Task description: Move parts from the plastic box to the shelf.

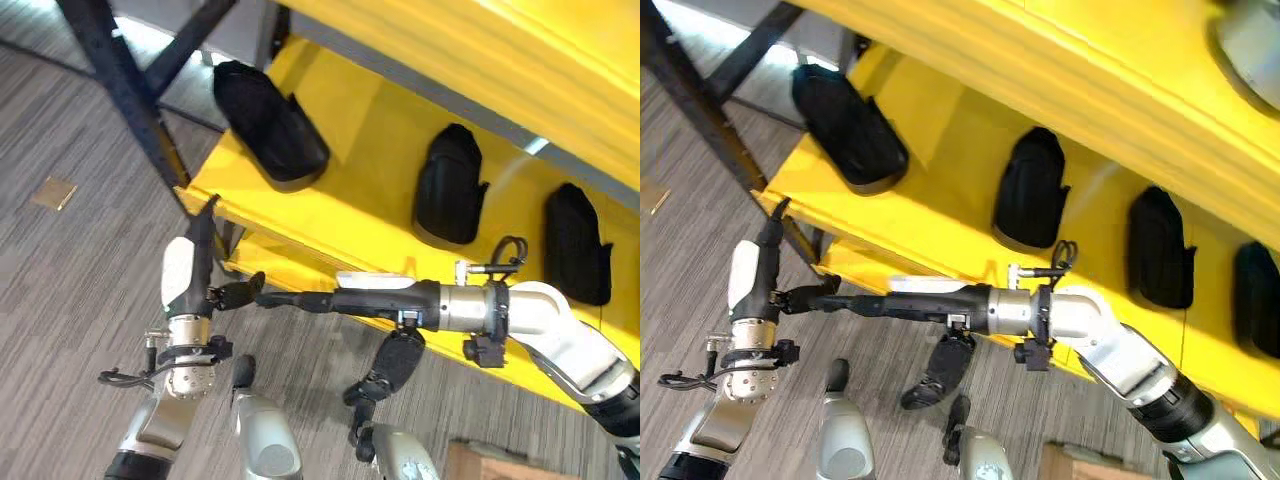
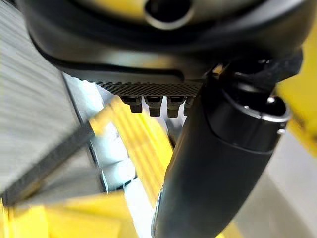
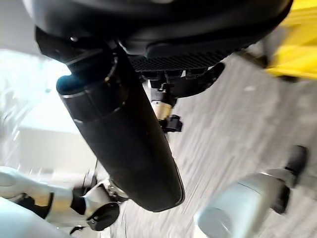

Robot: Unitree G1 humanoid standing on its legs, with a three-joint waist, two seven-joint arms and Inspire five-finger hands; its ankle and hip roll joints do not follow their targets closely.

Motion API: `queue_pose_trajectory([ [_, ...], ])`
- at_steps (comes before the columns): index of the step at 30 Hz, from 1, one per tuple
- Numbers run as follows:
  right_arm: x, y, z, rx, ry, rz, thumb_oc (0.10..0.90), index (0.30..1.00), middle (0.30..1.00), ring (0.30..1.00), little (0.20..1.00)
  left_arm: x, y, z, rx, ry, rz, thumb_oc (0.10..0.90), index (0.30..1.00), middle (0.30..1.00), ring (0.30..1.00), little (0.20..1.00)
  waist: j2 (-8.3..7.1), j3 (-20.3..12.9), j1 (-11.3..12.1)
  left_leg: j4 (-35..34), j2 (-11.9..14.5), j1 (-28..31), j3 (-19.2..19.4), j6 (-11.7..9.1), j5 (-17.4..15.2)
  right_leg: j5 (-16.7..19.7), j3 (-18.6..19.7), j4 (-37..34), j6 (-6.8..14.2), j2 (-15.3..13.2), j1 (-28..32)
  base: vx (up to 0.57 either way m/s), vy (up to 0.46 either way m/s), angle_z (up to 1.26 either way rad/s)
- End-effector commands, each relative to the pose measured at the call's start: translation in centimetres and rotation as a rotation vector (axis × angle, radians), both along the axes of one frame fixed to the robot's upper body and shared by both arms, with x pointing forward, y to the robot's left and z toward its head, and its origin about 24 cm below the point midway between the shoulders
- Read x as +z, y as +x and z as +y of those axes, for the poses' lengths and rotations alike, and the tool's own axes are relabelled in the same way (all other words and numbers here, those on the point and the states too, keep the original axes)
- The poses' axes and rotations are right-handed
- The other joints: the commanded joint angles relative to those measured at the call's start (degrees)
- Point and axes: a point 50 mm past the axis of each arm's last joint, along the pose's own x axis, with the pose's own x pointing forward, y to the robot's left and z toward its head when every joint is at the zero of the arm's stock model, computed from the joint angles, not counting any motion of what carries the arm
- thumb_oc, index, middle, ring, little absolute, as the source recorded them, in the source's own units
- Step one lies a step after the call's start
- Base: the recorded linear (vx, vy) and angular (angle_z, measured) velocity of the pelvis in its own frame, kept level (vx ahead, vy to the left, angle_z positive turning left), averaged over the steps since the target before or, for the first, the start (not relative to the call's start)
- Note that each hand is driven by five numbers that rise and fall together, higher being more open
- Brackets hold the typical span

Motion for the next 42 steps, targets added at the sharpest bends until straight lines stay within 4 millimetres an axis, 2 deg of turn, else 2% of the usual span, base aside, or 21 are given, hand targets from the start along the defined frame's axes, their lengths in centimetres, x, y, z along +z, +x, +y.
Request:
queue_pose_trajectory([
  [1, 3.4, -0.6, 1.9, 0.036, 0.205, -0.131, 0.9, 1.0, 1.0, 1.0, 1.0, 5.4, -0.4, -1.1, -0.126, 0.071, -0.322, 0.9, 1.0, 1.0, 1.0, 1.0, -2.34, -5.7, 0.2, -0.1, -3.6, 0.0, 2.1, 3.7, -2.0, -5.1, -1.0, 2.4, -3.5, 1.7, 3.0, 0.1, -0.01, 0.36],
  [3, 3.9, -0.1, 2.3, 0.003, 0.213, -0.162, 0.9, 1.0, 1.0, 1.0, 1.0, 5.5, -0.2, -0.8, -0.114, 0.046, -0.304, 0.9, 1.0, 1.0, 1.0, 1.0, -2.44, -6.1, 0.9, -0.4, -4.0, 0.3, 1.6, 3.8, -2.1, -4.9, -1.6, 1.6, -3.3, 1.8, 3.8, 0.08, -0.001, 0.28],
  [6, 4.4, 0.2, 2.5, -0.027, 0.233, -0.189, 0.9, 1.0, 1.0, 1.0, 1.0, 4.7, 0.5, -0.2, -0.093, -0.037, -0.176, 0.9, 1.0, 1.0, 1.0, 1.0, -2.47, -6.5, 1.4, -0.8, -4.4, 0.6, 1.3, 3.8, -2.1, -4.6, -2.0, 0.7, -3.2, 1.8, 4.6, 0.04, 0.026, 0.17],
  [8, 5.8, 0.0, 1.9, -0.037, 0.285, -0.252, 0.9, 1.0, 1.0, 1.0, 1.0, -1.7, 0.4, 1.7, 0.018, -0.203, 0.251, 0.9, 1.0, 1.0, 1.0, 1.0, -1.89, -7.0, 1.8, -1.2, -4.9, 1.0, 1.3, 4.0, -2.0, -3.7, -2.2, -0.6, -2.7, 1.5, 5.5, 0.02, 0.107, 0.06],
  [10, 6.5, -0.2, 1.8, -0.056, 0.328, -0.289, 0.9, 1.0, 1.0, 1.0, 1.0, -4.4, -0.3, 2.5, 0.061, -0.183, 0.359, 0.9, 1.0, 1.0, 1.0, 1.0, -1.54, -7.3, 1.7, -1.1, -5.0, 1.0, 1.7, 4.1, -2.0, -3.6, -2.1, -0.7, -2.6, 1.3, 5.6, 0.02, 0.106, -0.07],
  [12, 8.6, -0.4, 0.6, -0.173, 0.509, -0.472, 0.9, 1.0, 1.0, 1.0, 1.0, -8.0, -1.5, 3.7, 0.144, -0.177, 0.499, 0.9, 1.0, 1.0, 1.0, 1.0, -0.25, -8.0, 0.5, -0.4, -4.4, 1.1, 3.0, 4.2, -2.2, -3.9, -1.4, 0.1, -2.7, 1.1, 5.0, 0.02, 0.176, -0.1],
  [13, 8.9, -0.4, 0.3, -0.216, 0.541, -0.541, 0.9, 1.0, 1.0, 1.0, 1.0, -8.5, -1.7, 3.9, 0.15, -0.174, 0.511, 0.9, 1.0, 1.0, 1.0, 1.0, 0.21, -8.1, 0.1, -0.2, -4.3, 1.0, 3.4, 4.2, -2.3, -4.0, -1.2, 0.4, -2.7, 1.0, 4.7, -0.01, 0.142, -0.14],
  [17, 9.9, -0.1, -1.7, -0.412, 0.621, -0.785, 0.9, 1.0, 1.0, 1.0, 1.0, -9.5, -2.1, 4.1, 0.164, -0.22, 0.544, 0.9, 1.0, 1.0, 1.0, 1.0, 1.89, -7.7, -1.0, 0.4, -3.7, 0.6, 4.6, 4.2, -2.4, -4.5, -0.7, 1.5, -2.8, 0.8, 3.7, -0.04, 0.078, -0.15],
  [22, 10.2, 0.6, -3.7, -0.596, 0.632, -0.849, 0.9, 1.0, 1.0, 1.0, 1.0, -10.5, -2.8, 4.2, 0.186, -0.314, 0.567, 0.9, 1.0, 1.0, 1.0, 1.0, 3.57, -6.9, -2.0, 0.9, -3.4, 0.1, 5.4, 4.3, -2.4, -4.9, -0.1, 2.5, -3.0, 0.4, 2.5, -0.05, 0.073, -0.08],
  [27, 9.2, 0.9, -5.5, -0.715, 0.631, -0.862, 0.9, 1.0, 1.0, 1.0, 1.0, -12.0, -3.9, 4.3, 0.267, -0.407, 0.563, 0.9, 1.0, 1.0, 1.0, 1.0, 5.37, -6.7, -4.0, 1.1, -3.2, 0.3, 6.2, 4.3, -2.3, -5.6, 0.5, 4.0, -3.1, -0.2, 1.5, -0.01, 0.127, -0.14],
  [36, 8.3, 1.0, -5.0, -0.696, 0.533, -0.889, 0.9, 1.0, 1.0, 1.0, 1.0, -12.3, -4.0, 4.5, 0.291, -0.426, 0.562, 0.9, 1.0, 1.0, 1.0, 1.0, 6.03, -6.8, -4.7, 1.8, -2.9, 0.2, 6.5, 4.2, -2.5, -6.4, 1.2, 5.9, -3.5, -0.5, 0.3, 0.01, 0.012, -0.03],
  [42, 8.2, 2.5, -4.9, -0.721, 0.413, -0.858, 0.9, 1.0, 1.0, 1.0, 1.0, -12.3, -4.1, 4.9, 0.283, -0.42, 0.57, 0.9, 1.0, 1.0, 1.0, 1.0, 5.84, -6.2, -3.9, 2.1, -2.9, -0.2, 6.3, 4.2, -2.5, -6.8, 0.7, 6.6, -3.5, -0.7, -0.1, 0.0, 0.0, 0.0],
])
